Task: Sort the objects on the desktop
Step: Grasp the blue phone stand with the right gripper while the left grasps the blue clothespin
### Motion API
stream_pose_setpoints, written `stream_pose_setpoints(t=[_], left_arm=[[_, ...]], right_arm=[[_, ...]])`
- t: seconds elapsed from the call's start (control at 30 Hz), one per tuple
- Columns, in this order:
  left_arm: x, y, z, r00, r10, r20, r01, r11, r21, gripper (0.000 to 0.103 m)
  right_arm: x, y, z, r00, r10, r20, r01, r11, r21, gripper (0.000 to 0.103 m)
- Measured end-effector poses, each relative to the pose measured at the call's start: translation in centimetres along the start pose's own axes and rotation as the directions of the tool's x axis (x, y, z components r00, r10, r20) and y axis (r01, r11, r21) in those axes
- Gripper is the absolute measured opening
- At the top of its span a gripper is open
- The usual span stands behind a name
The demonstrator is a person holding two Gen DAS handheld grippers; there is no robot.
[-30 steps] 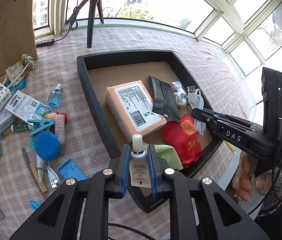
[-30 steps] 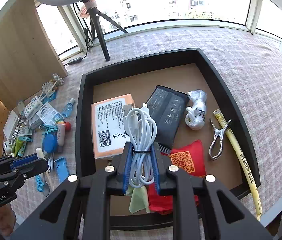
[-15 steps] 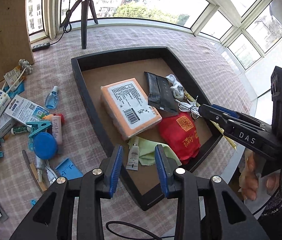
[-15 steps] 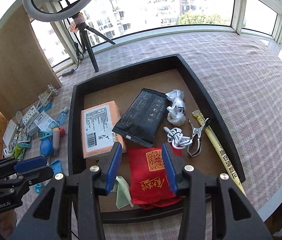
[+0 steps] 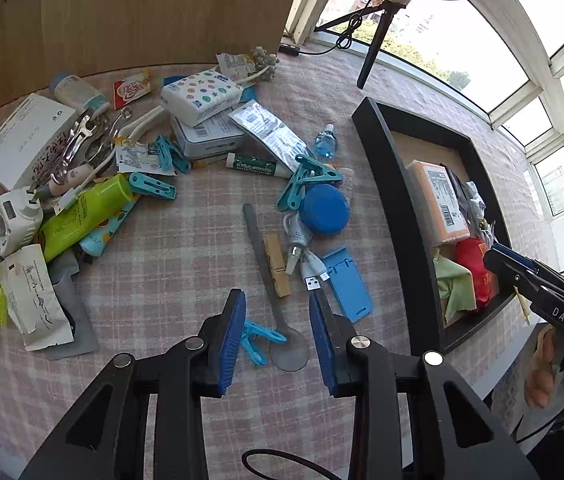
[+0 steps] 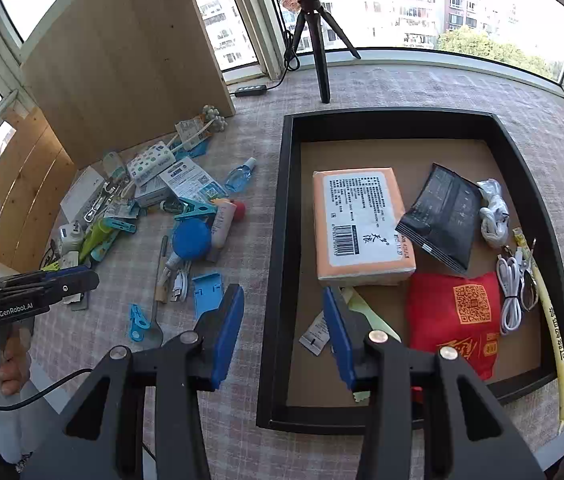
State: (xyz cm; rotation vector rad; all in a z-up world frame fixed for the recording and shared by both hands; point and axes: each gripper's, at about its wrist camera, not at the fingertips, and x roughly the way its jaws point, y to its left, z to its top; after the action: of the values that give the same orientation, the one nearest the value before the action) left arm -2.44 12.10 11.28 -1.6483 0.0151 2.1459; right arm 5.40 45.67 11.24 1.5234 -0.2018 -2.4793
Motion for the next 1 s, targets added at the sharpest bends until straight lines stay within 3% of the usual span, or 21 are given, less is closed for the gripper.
stream_pose_setpoints(t=[0.2,0.47,0.57,0.63,1.0], left_arm=[[1.7,2.3,-2.3,0.999,-0.005,-0.034,0.002,0.997,-0.081,0.030],[5.6,2.3,-2.2,0.992,-0.072,-0.104,0.051,0.980,-0.191,0.032],[6.3,1.5,-1.9,0.993,-0.042,-0.112,0.022,0.984,-0.176,0.034],[6.8,1.2,-1.9,0.992,-0.026,-0.120,0.007,0.987,-0.163,0.035],[7.9,0.1,-1.9,0.991,0.046,-0.126,-0.059,0.993,-0.106,0.034]], right_arm=[[3.4,5.2,-0.6,0.996,0.043,-0.080,-0.052,0.993,-0.104,0.041],[8.6,8.6,-1.5,0.981,0.021,-0.191,-0.052,0.986,-0.161,0.041],[9.9,8.9,-1.6,0.976,0.017,-0.216,-0.053,0.986,-0.160,0.042],[10.7,9.1,-1.6,0.973,0.003,-0.231,-0.043,0.985,-0.164,0.051],[13.0,9.1,-1.5,0.967,-0.079,-0.241,0.030,0.980,-0.198,0.051]])
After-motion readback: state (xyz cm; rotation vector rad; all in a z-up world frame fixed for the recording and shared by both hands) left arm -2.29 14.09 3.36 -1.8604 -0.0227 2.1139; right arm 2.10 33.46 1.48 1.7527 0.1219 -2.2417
